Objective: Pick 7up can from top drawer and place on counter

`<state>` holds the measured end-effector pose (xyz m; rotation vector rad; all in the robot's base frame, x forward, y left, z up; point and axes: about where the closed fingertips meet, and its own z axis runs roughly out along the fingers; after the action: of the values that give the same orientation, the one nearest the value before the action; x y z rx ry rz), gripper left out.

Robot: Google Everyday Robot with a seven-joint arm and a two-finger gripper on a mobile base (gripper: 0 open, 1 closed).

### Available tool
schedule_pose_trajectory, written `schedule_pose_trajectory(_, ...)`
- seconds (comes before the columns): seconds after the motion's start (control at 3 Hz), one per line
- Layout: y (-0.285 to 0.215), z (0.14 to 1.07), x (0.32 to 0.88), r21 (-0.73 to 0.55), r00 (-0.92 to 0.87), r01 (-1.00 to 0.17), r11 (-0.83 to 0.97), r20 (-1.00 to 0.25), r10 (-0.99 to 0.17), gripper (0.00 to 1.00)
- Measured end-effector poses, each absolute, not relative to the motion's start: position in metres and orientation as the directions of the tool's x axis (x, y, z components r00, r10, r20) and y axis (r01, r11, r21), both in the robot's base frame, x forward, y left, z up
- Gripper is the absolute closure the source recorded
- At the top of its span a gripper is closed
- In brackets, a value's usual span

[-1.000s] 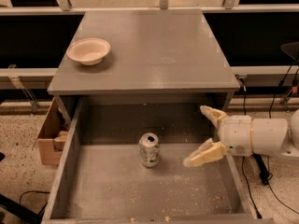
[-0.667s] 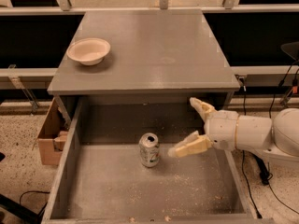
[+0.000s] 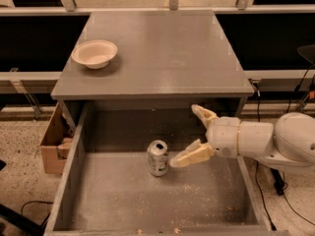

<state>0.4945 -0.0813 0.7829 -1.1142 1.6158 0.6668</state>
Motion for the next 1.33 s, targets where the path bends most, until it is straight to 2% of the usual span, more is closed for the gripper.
schedule_pose_trajectory(0.67,-0.032,0.709,0.495,-0.037,-0.082,-0.934,0.355,-0.945,-0.316,0.00)
schedule_pose_trajectory(1.0,-0.014,0.684,0.495,-0.013,-0.091,-0.940,0.341,-0.954,-0.287,0.17)
schedule_pose_trajectory(1.33,0.004,0.668,0.494,0.011,-0.099,-0.945,0.326,-0.962,-0.254,0.40)
